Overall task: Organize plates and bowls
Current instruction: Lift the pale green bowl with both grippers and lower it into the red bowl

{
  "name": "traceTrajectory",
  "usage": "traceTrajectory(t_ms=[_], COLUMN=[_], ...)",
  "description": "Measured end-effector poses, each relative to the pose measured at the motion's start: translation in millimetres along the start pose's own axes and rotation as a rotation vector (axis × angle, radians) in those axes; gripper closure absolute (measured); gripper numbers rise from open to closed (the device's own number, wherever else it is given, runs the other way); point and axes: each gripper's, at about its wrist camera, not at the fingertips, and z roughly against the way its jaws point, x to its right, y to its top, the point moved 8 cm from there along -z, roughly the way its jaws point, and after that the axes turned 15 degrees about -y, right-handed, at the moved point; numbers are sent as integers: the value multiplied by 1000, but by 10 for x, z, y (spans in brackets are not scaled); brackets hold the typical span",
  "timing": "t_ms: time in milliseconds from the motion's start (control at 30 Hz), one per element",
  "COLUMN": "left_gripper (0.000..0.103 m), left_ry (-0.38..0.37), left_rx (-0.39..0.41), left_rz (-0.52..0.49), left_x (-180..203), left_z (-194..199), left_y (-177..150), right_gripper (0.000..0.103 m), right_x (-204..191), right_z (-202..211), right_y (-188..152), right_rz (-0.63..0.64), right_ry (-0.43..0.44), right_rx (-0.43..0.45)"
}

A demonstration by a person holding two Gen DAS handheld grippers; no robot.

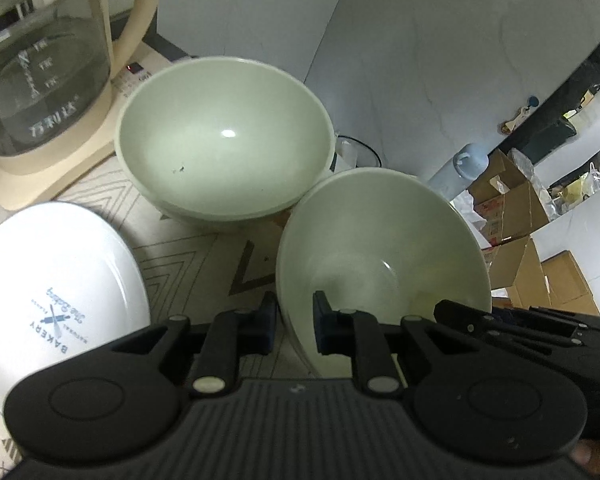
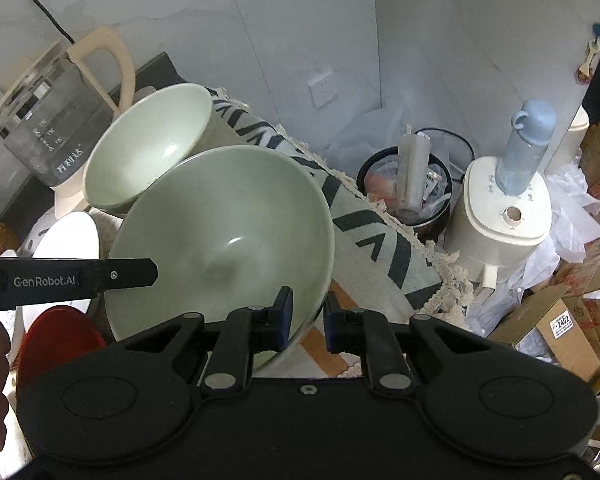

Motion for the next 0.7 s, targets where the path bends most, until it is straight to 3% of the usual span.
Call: traceTrajectory(t_ms=[333,700], left_gripper=[86,86], left_ry=[28,91], left_rx=[119,237], left_rz=[2,37], left_x=[215,352], left_z=[474,986], left_y=[50,-129], right_gripper=[87,87], right_x=[-31,-136], right_z=[341,741], right_y=[86,105], right_rz=[14,65], right_ry=[40,121], right_rx=[80,163])
